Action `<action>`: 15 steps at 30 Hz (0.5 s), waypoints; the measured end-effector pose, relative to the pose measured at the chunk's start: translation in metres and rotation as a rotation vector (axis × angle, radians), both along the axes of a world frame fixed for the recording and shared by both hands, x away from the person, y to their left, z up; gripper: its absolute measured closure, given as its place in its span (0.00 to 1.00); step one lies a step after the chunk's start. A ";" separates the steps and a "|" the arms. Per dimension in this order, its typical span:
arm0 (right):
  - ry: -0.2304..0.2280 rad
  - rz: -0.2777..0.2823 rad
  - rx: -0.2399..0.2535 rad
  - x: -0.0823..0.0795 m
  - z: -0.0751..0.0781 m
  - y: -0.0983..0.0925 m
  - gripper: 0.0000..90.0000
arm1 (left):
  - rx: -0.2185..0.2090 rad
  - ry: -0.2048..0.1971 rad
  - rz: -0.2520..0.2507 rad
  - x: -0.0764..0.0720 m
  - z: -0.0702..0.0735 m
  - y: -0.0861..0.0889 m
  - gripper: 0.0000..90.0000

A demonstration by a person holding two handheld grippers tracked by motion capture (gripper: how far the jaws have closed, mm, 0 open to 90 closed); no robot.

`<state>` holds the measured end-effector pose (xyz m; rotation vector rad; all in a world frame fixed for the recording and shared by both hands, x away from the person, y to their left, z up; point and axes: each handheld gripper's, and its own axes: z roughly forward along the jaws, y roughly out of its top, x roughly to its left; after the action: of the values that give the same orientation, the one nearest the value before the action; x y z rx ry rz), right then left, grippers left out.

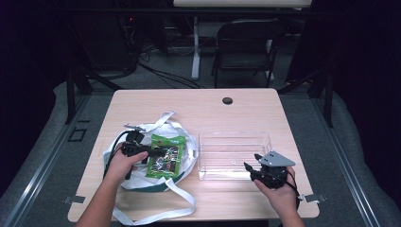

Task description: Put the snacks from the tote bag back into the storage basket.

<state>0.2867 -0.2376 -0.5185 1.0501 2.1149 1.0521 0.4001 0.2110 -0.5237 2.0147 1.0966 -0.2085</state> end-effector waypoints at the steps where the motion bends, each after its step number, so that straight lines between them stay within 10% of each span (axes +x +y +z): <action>1: 0.000 -0.002 0.000 0.000 0.000 0.000 0.54 | -0.002 -0.002 0.000 -0.001 0.001 0.000 0.61; 15: 0.000 -0.004 0.001 0.000 0.000 0.000 0.54 | -0.011 -0.044 -0.055 -0.013 0.011 0.002 0.66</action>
<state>0.2867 -0.2376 -0.5188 1.0546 2.1111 1.0516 0.3869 0.2129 -0.5125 2.0316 1.0118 -0.1974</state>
